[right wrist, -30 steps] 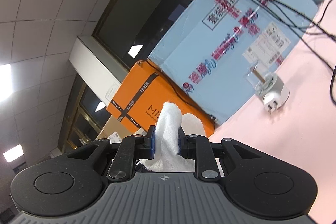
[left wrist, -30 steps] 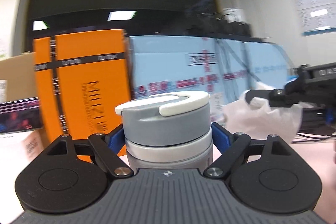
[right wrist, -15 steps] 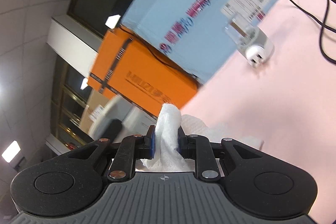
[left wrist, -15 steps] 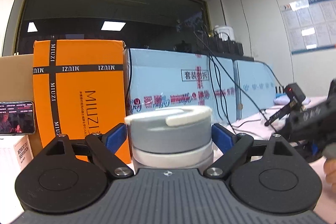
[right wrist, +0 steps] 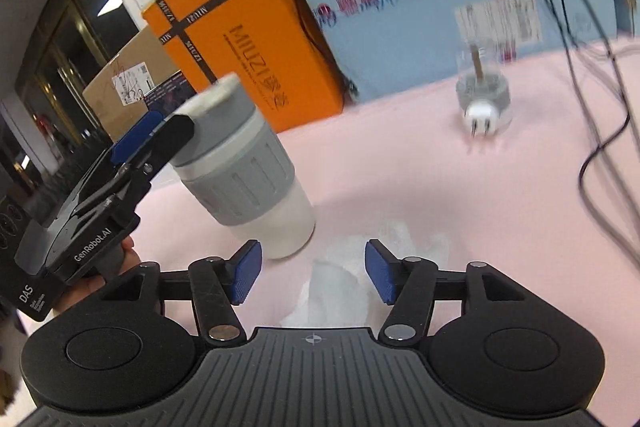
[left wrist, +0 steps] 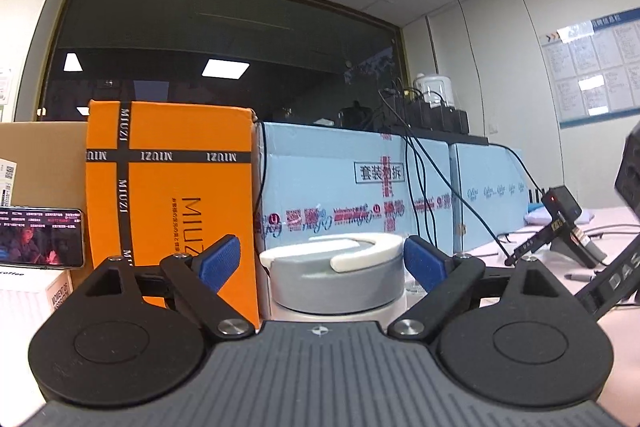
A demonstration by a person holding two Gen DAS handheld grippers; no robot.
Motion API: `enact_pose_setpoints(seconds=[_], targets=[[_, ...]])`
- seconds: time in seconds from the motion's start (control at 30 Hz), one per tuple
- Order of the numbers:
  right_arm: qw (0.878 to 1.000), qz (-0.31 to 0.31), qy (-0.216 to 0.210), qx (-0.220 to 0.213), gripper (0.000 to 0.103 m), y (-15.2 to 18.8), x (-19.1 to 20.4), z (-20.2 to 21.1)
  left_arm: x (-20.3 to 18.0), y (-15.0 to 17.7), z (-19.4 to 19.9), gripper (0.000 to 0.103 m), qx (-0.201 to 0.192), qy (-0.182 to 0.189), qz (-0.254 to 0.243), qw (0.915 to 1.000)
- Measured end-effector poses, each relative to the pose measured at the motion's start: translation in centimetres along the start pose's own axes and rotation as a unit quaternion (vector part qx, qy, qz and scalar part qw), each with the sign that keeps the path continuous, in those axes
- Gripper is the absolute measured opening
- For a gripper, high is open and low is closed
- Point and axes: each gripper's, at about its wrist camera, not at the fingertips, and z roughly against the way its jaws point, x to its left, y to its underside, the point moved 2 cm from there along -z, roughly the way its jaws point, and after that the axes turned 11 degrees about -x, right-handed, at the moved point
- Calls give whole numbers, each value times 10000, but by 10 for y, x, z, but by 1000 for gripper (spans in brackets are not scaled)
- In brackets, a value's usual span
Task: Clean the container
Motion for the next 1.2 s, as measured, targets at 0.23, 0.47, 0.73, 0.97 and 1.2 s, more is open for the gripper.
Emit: enact_pose_setpoints(seconds=[0.23, 0.47, 0.73, 0.97, 1.2], targets=[[9880, 1430, 312, -497, 97, -1, 23, 17, 7, -9, 10, 89, -284, -94, 236, 9993], [9920, 1171, 468, 99, 86, 25, -4, -31, 12, -14, 17, 103, -436, -99, 421, 9981], [9836, 1781, 249, 93, 15, 50, 12, -20, 24, -13, 14, 103, -97, -559, 567, 9968], [9863, 657, -361, -1467, 11, 6, 18, 25, 35, -8, 8, 103, 277, -789, 876, 9926], [9430, -508, -982, -3140, 11, -30, 28, 57, 43, -2, 6, 103, 332, -930, 1136, 9886]])
